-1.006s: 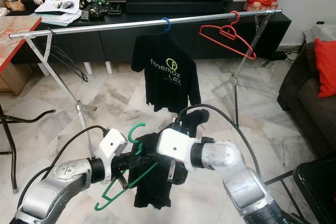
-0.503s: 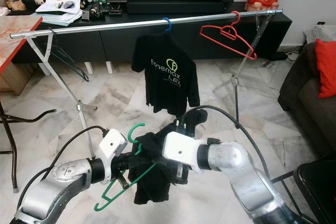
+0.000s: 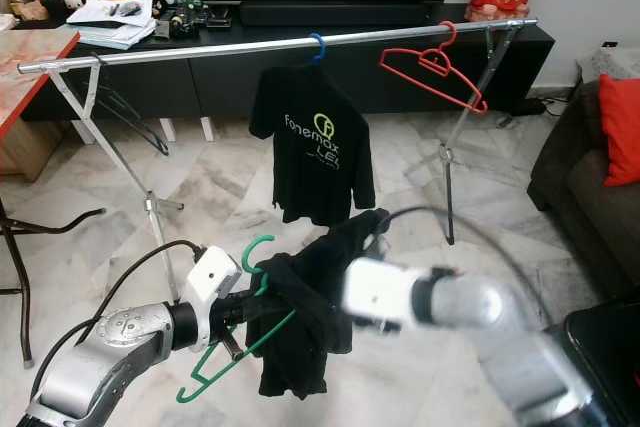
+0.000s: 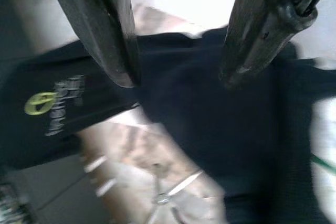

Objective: Hang hanger

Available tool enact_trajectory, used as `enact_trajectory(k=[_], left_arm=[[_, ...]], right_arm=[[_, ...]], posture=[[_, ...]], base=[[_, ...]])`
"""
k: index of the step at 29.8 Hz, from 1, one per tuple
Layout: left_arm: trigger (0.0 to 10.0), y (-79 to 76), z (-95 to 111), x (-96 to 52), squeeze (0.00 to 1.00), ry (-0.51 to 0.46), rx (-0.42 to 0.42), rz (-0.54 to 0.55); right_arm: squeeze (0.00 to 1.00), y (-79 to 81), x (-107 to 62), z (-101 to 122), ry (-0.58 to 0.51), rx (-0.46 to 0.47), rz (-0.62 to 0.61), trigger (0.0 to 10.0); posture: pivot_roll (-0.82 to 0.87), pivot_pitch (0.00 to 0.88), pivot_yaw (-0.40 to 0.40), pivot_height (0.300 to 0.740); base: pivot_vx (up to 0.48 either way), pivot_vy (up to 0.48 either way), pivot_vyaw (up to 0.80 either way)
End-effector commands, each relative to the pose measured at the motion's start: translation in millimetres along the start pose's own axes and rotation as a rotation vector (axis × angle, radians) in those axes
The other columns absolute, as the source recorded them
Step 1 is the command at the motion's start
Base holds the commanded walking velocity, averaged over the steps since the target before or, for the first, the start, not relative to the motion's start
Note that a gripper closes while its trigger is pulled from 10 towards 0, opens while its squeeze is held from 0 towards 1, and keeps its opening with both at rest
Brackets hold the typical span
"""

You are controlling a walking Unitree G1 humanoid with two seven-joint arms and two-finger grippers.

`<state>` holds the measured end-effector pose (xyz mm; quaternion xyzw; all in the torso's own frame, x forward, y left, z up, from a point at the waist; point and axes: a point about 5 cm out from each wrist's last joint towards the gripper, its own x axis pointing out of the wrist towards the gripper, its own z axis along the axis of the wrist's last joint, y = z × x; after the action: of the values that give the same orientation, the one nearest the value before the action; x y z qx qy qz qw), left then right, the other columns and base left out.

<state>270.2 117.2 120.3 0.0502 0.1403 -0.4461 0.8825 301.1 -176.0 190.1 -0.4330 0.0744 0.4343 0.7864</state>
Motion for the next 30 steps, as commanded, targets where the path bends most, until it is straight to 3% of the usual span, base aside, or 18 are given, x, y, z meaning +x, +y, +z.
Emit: enact_trajectory(k=[1,6,9,13,15,19,30], left_arm=[[10.0,-1.4,6,-0.4,0.00,-0.016,0.049,-0.029],[10.0,-7.3,5,-3.3,0.00,0.017,0.079,-0.107],[10.0,-11.4,8,-4.4,0.00,0.037,0.126,-0.173],[10.0,-12.7,11,-4.5,0.00,0.047,0.153,-0.211],[10.0,-12.9,12,-4.9,0.00,0.053,0.173,-0.226],[10.0,-13.7,13,-5.4,0.00,0.059,0.181,-0.242],[10.0,-18.7,13,-2.1,0.00,0.067,0.200,-0.277]], right_arm=[[0.00,-3.6,-1.4,2,-0.022,-0.019,-0.002,10.0],[0.00,-7.3,2.9,16,-0.141,-0.033,0.077,10.0],[0.00,10.3,4.2,17,-0.235,-0.061,0.293,10.0],[0.00,18.5,3.5,6,-0.202,-0.107,0.430,10.0],[0.00,11.4,5.8,-3,-0.144,-0.171,0.422,10.0],[0.00,3.9,6.7,-5,-0.128,-0.182,0.431,10.0],[0.00,2.0,22.2,3,-0.250,-0.185,0.459,10.0]], posture=[[-0.04,0.116,-0.030,0.740],[-0.04,0.116,-0.027,0.740],[-0.03,0.116,-0.031,0.740],[-0.02,0.113,-0.035,0.740],[-0.02,0.111,-0.035,0.740],[-0.02,0.108,-0.035,0.740],[-0.02,0.087,-0.032,0.740]], base=[[0.000,0.000,0.00],[0.000,0.000,0.00],[0.000,0.000,0.00],[0.000,0.000,0.00],[0.000,0.000,0.00],[0.000,0.000,0.00],[0.000,0.000,0.00]])
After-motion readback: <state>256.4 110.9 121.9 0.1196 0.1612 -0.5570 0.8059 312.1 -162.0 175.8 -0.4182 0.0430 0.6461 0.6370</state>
